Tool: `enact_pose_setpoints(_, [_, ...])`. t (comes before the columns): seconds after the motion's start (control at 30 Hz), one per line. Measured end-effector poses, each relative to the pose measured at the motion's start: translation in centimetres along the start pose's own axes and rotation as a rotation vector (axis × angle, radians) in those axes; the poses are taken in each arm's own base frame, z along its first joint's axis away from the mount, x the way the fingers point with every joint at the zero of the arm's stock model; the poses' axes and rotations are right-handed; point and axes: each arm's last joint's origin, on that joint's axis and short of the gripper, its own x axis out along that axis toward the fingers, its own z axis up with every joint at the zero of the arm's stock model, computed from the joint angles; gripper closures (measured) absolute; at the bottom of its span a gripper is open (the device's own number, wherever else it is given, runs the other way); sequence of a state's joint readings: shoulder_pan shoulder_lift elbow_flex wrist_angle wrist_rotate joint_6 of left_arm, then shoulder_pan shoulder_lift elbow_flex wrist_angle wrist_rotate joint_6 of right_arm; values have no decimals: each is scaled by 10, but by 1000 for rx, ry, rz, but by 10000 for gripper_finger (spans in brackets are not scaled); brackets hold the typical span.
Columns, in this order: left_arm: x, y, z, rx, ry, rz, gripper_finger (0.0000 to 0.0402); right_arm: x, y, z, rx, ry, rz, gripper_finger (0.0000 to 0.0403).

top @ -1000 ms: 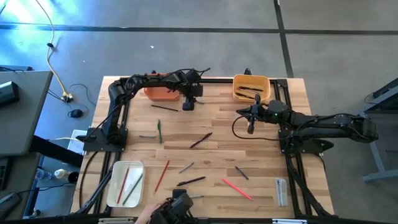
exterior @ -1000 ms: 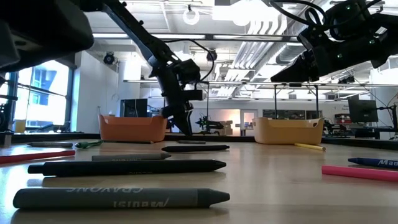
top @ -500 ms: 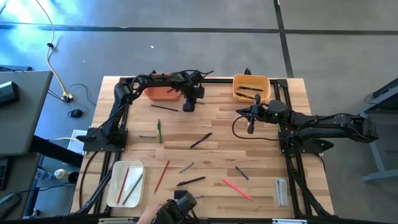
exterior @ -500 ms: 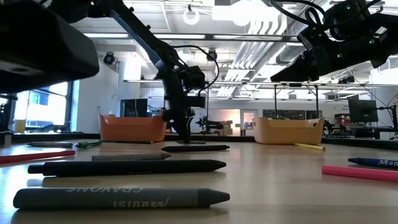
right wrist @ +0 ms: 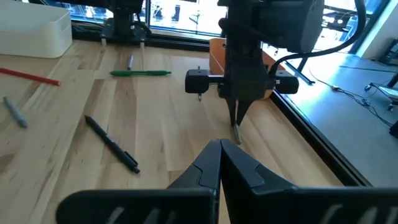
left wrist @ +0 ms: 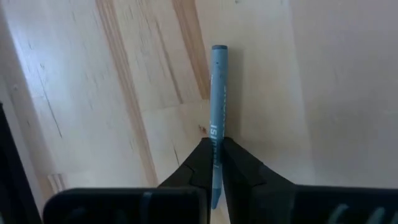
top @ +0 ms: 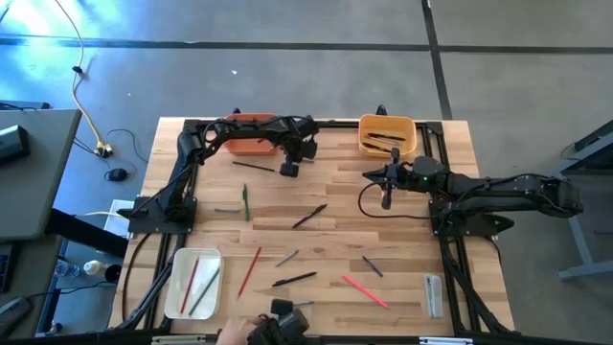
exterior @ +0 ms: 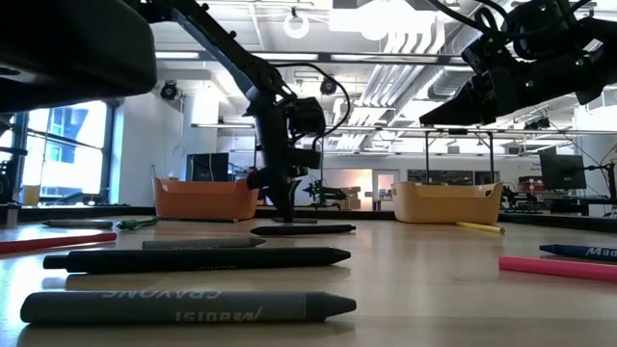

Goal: Sort crayons/erasers/pens/pencils in bins
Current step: Put the gray crayon into the orange bin

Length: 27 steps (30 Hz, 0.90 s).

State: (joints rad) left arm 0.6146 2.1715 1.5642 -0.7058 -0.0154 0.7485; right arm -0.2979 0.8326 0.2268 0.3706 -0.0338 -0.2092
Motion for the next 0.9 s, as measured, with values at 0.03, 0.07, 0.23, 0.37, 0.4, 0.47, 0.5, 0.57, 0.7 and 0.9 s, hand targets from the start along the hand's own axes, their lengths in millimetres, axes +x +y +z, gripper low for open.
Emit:
enact_pose_setpoints(0.03, [0,0,0,3,3,-1,395,0,0,0,0,0,0,403])
enact_pose_setpoints(0.07, [0,-1,0,6,4,-3,395,0,0,0,0,0,0,403])
enact_pose_setpoints(0.23, [-4,-5,-1,10,22,-28,395,0,0,0,0,0,0,403])
enact_pose_setpoints(0.37, [-11,-11,-1,8,27,-72,395,0,0,0,0,0,0,403])
enact_pose_setpoints(0.4, [-15,-13,-1,7,31,-80,395,0,0,0,0,2,0,403])
enact_pose_setpoints(0.47, [-21,-16,2,4,26,-79,395,0,0,-1,0,6,1,403])
enact_pose_setpoints(0.5, [-24,-18,1,0,36,-88,395,0,0,-1,0,6,1,403])
enact_pose_setpoints(0.57, [-26,-23,3,5,44,-98,395,0,0,-1,3,7,1,403])
enact_pose_setpoints(0.7, [-26,-30,8,18,52,-110,395,0,0,-1,3,7,2,403])
enact_pose_setpoints(0.9, [-27,-38,15,21,5,-148,395,0,0,-1,3,11,3,403])
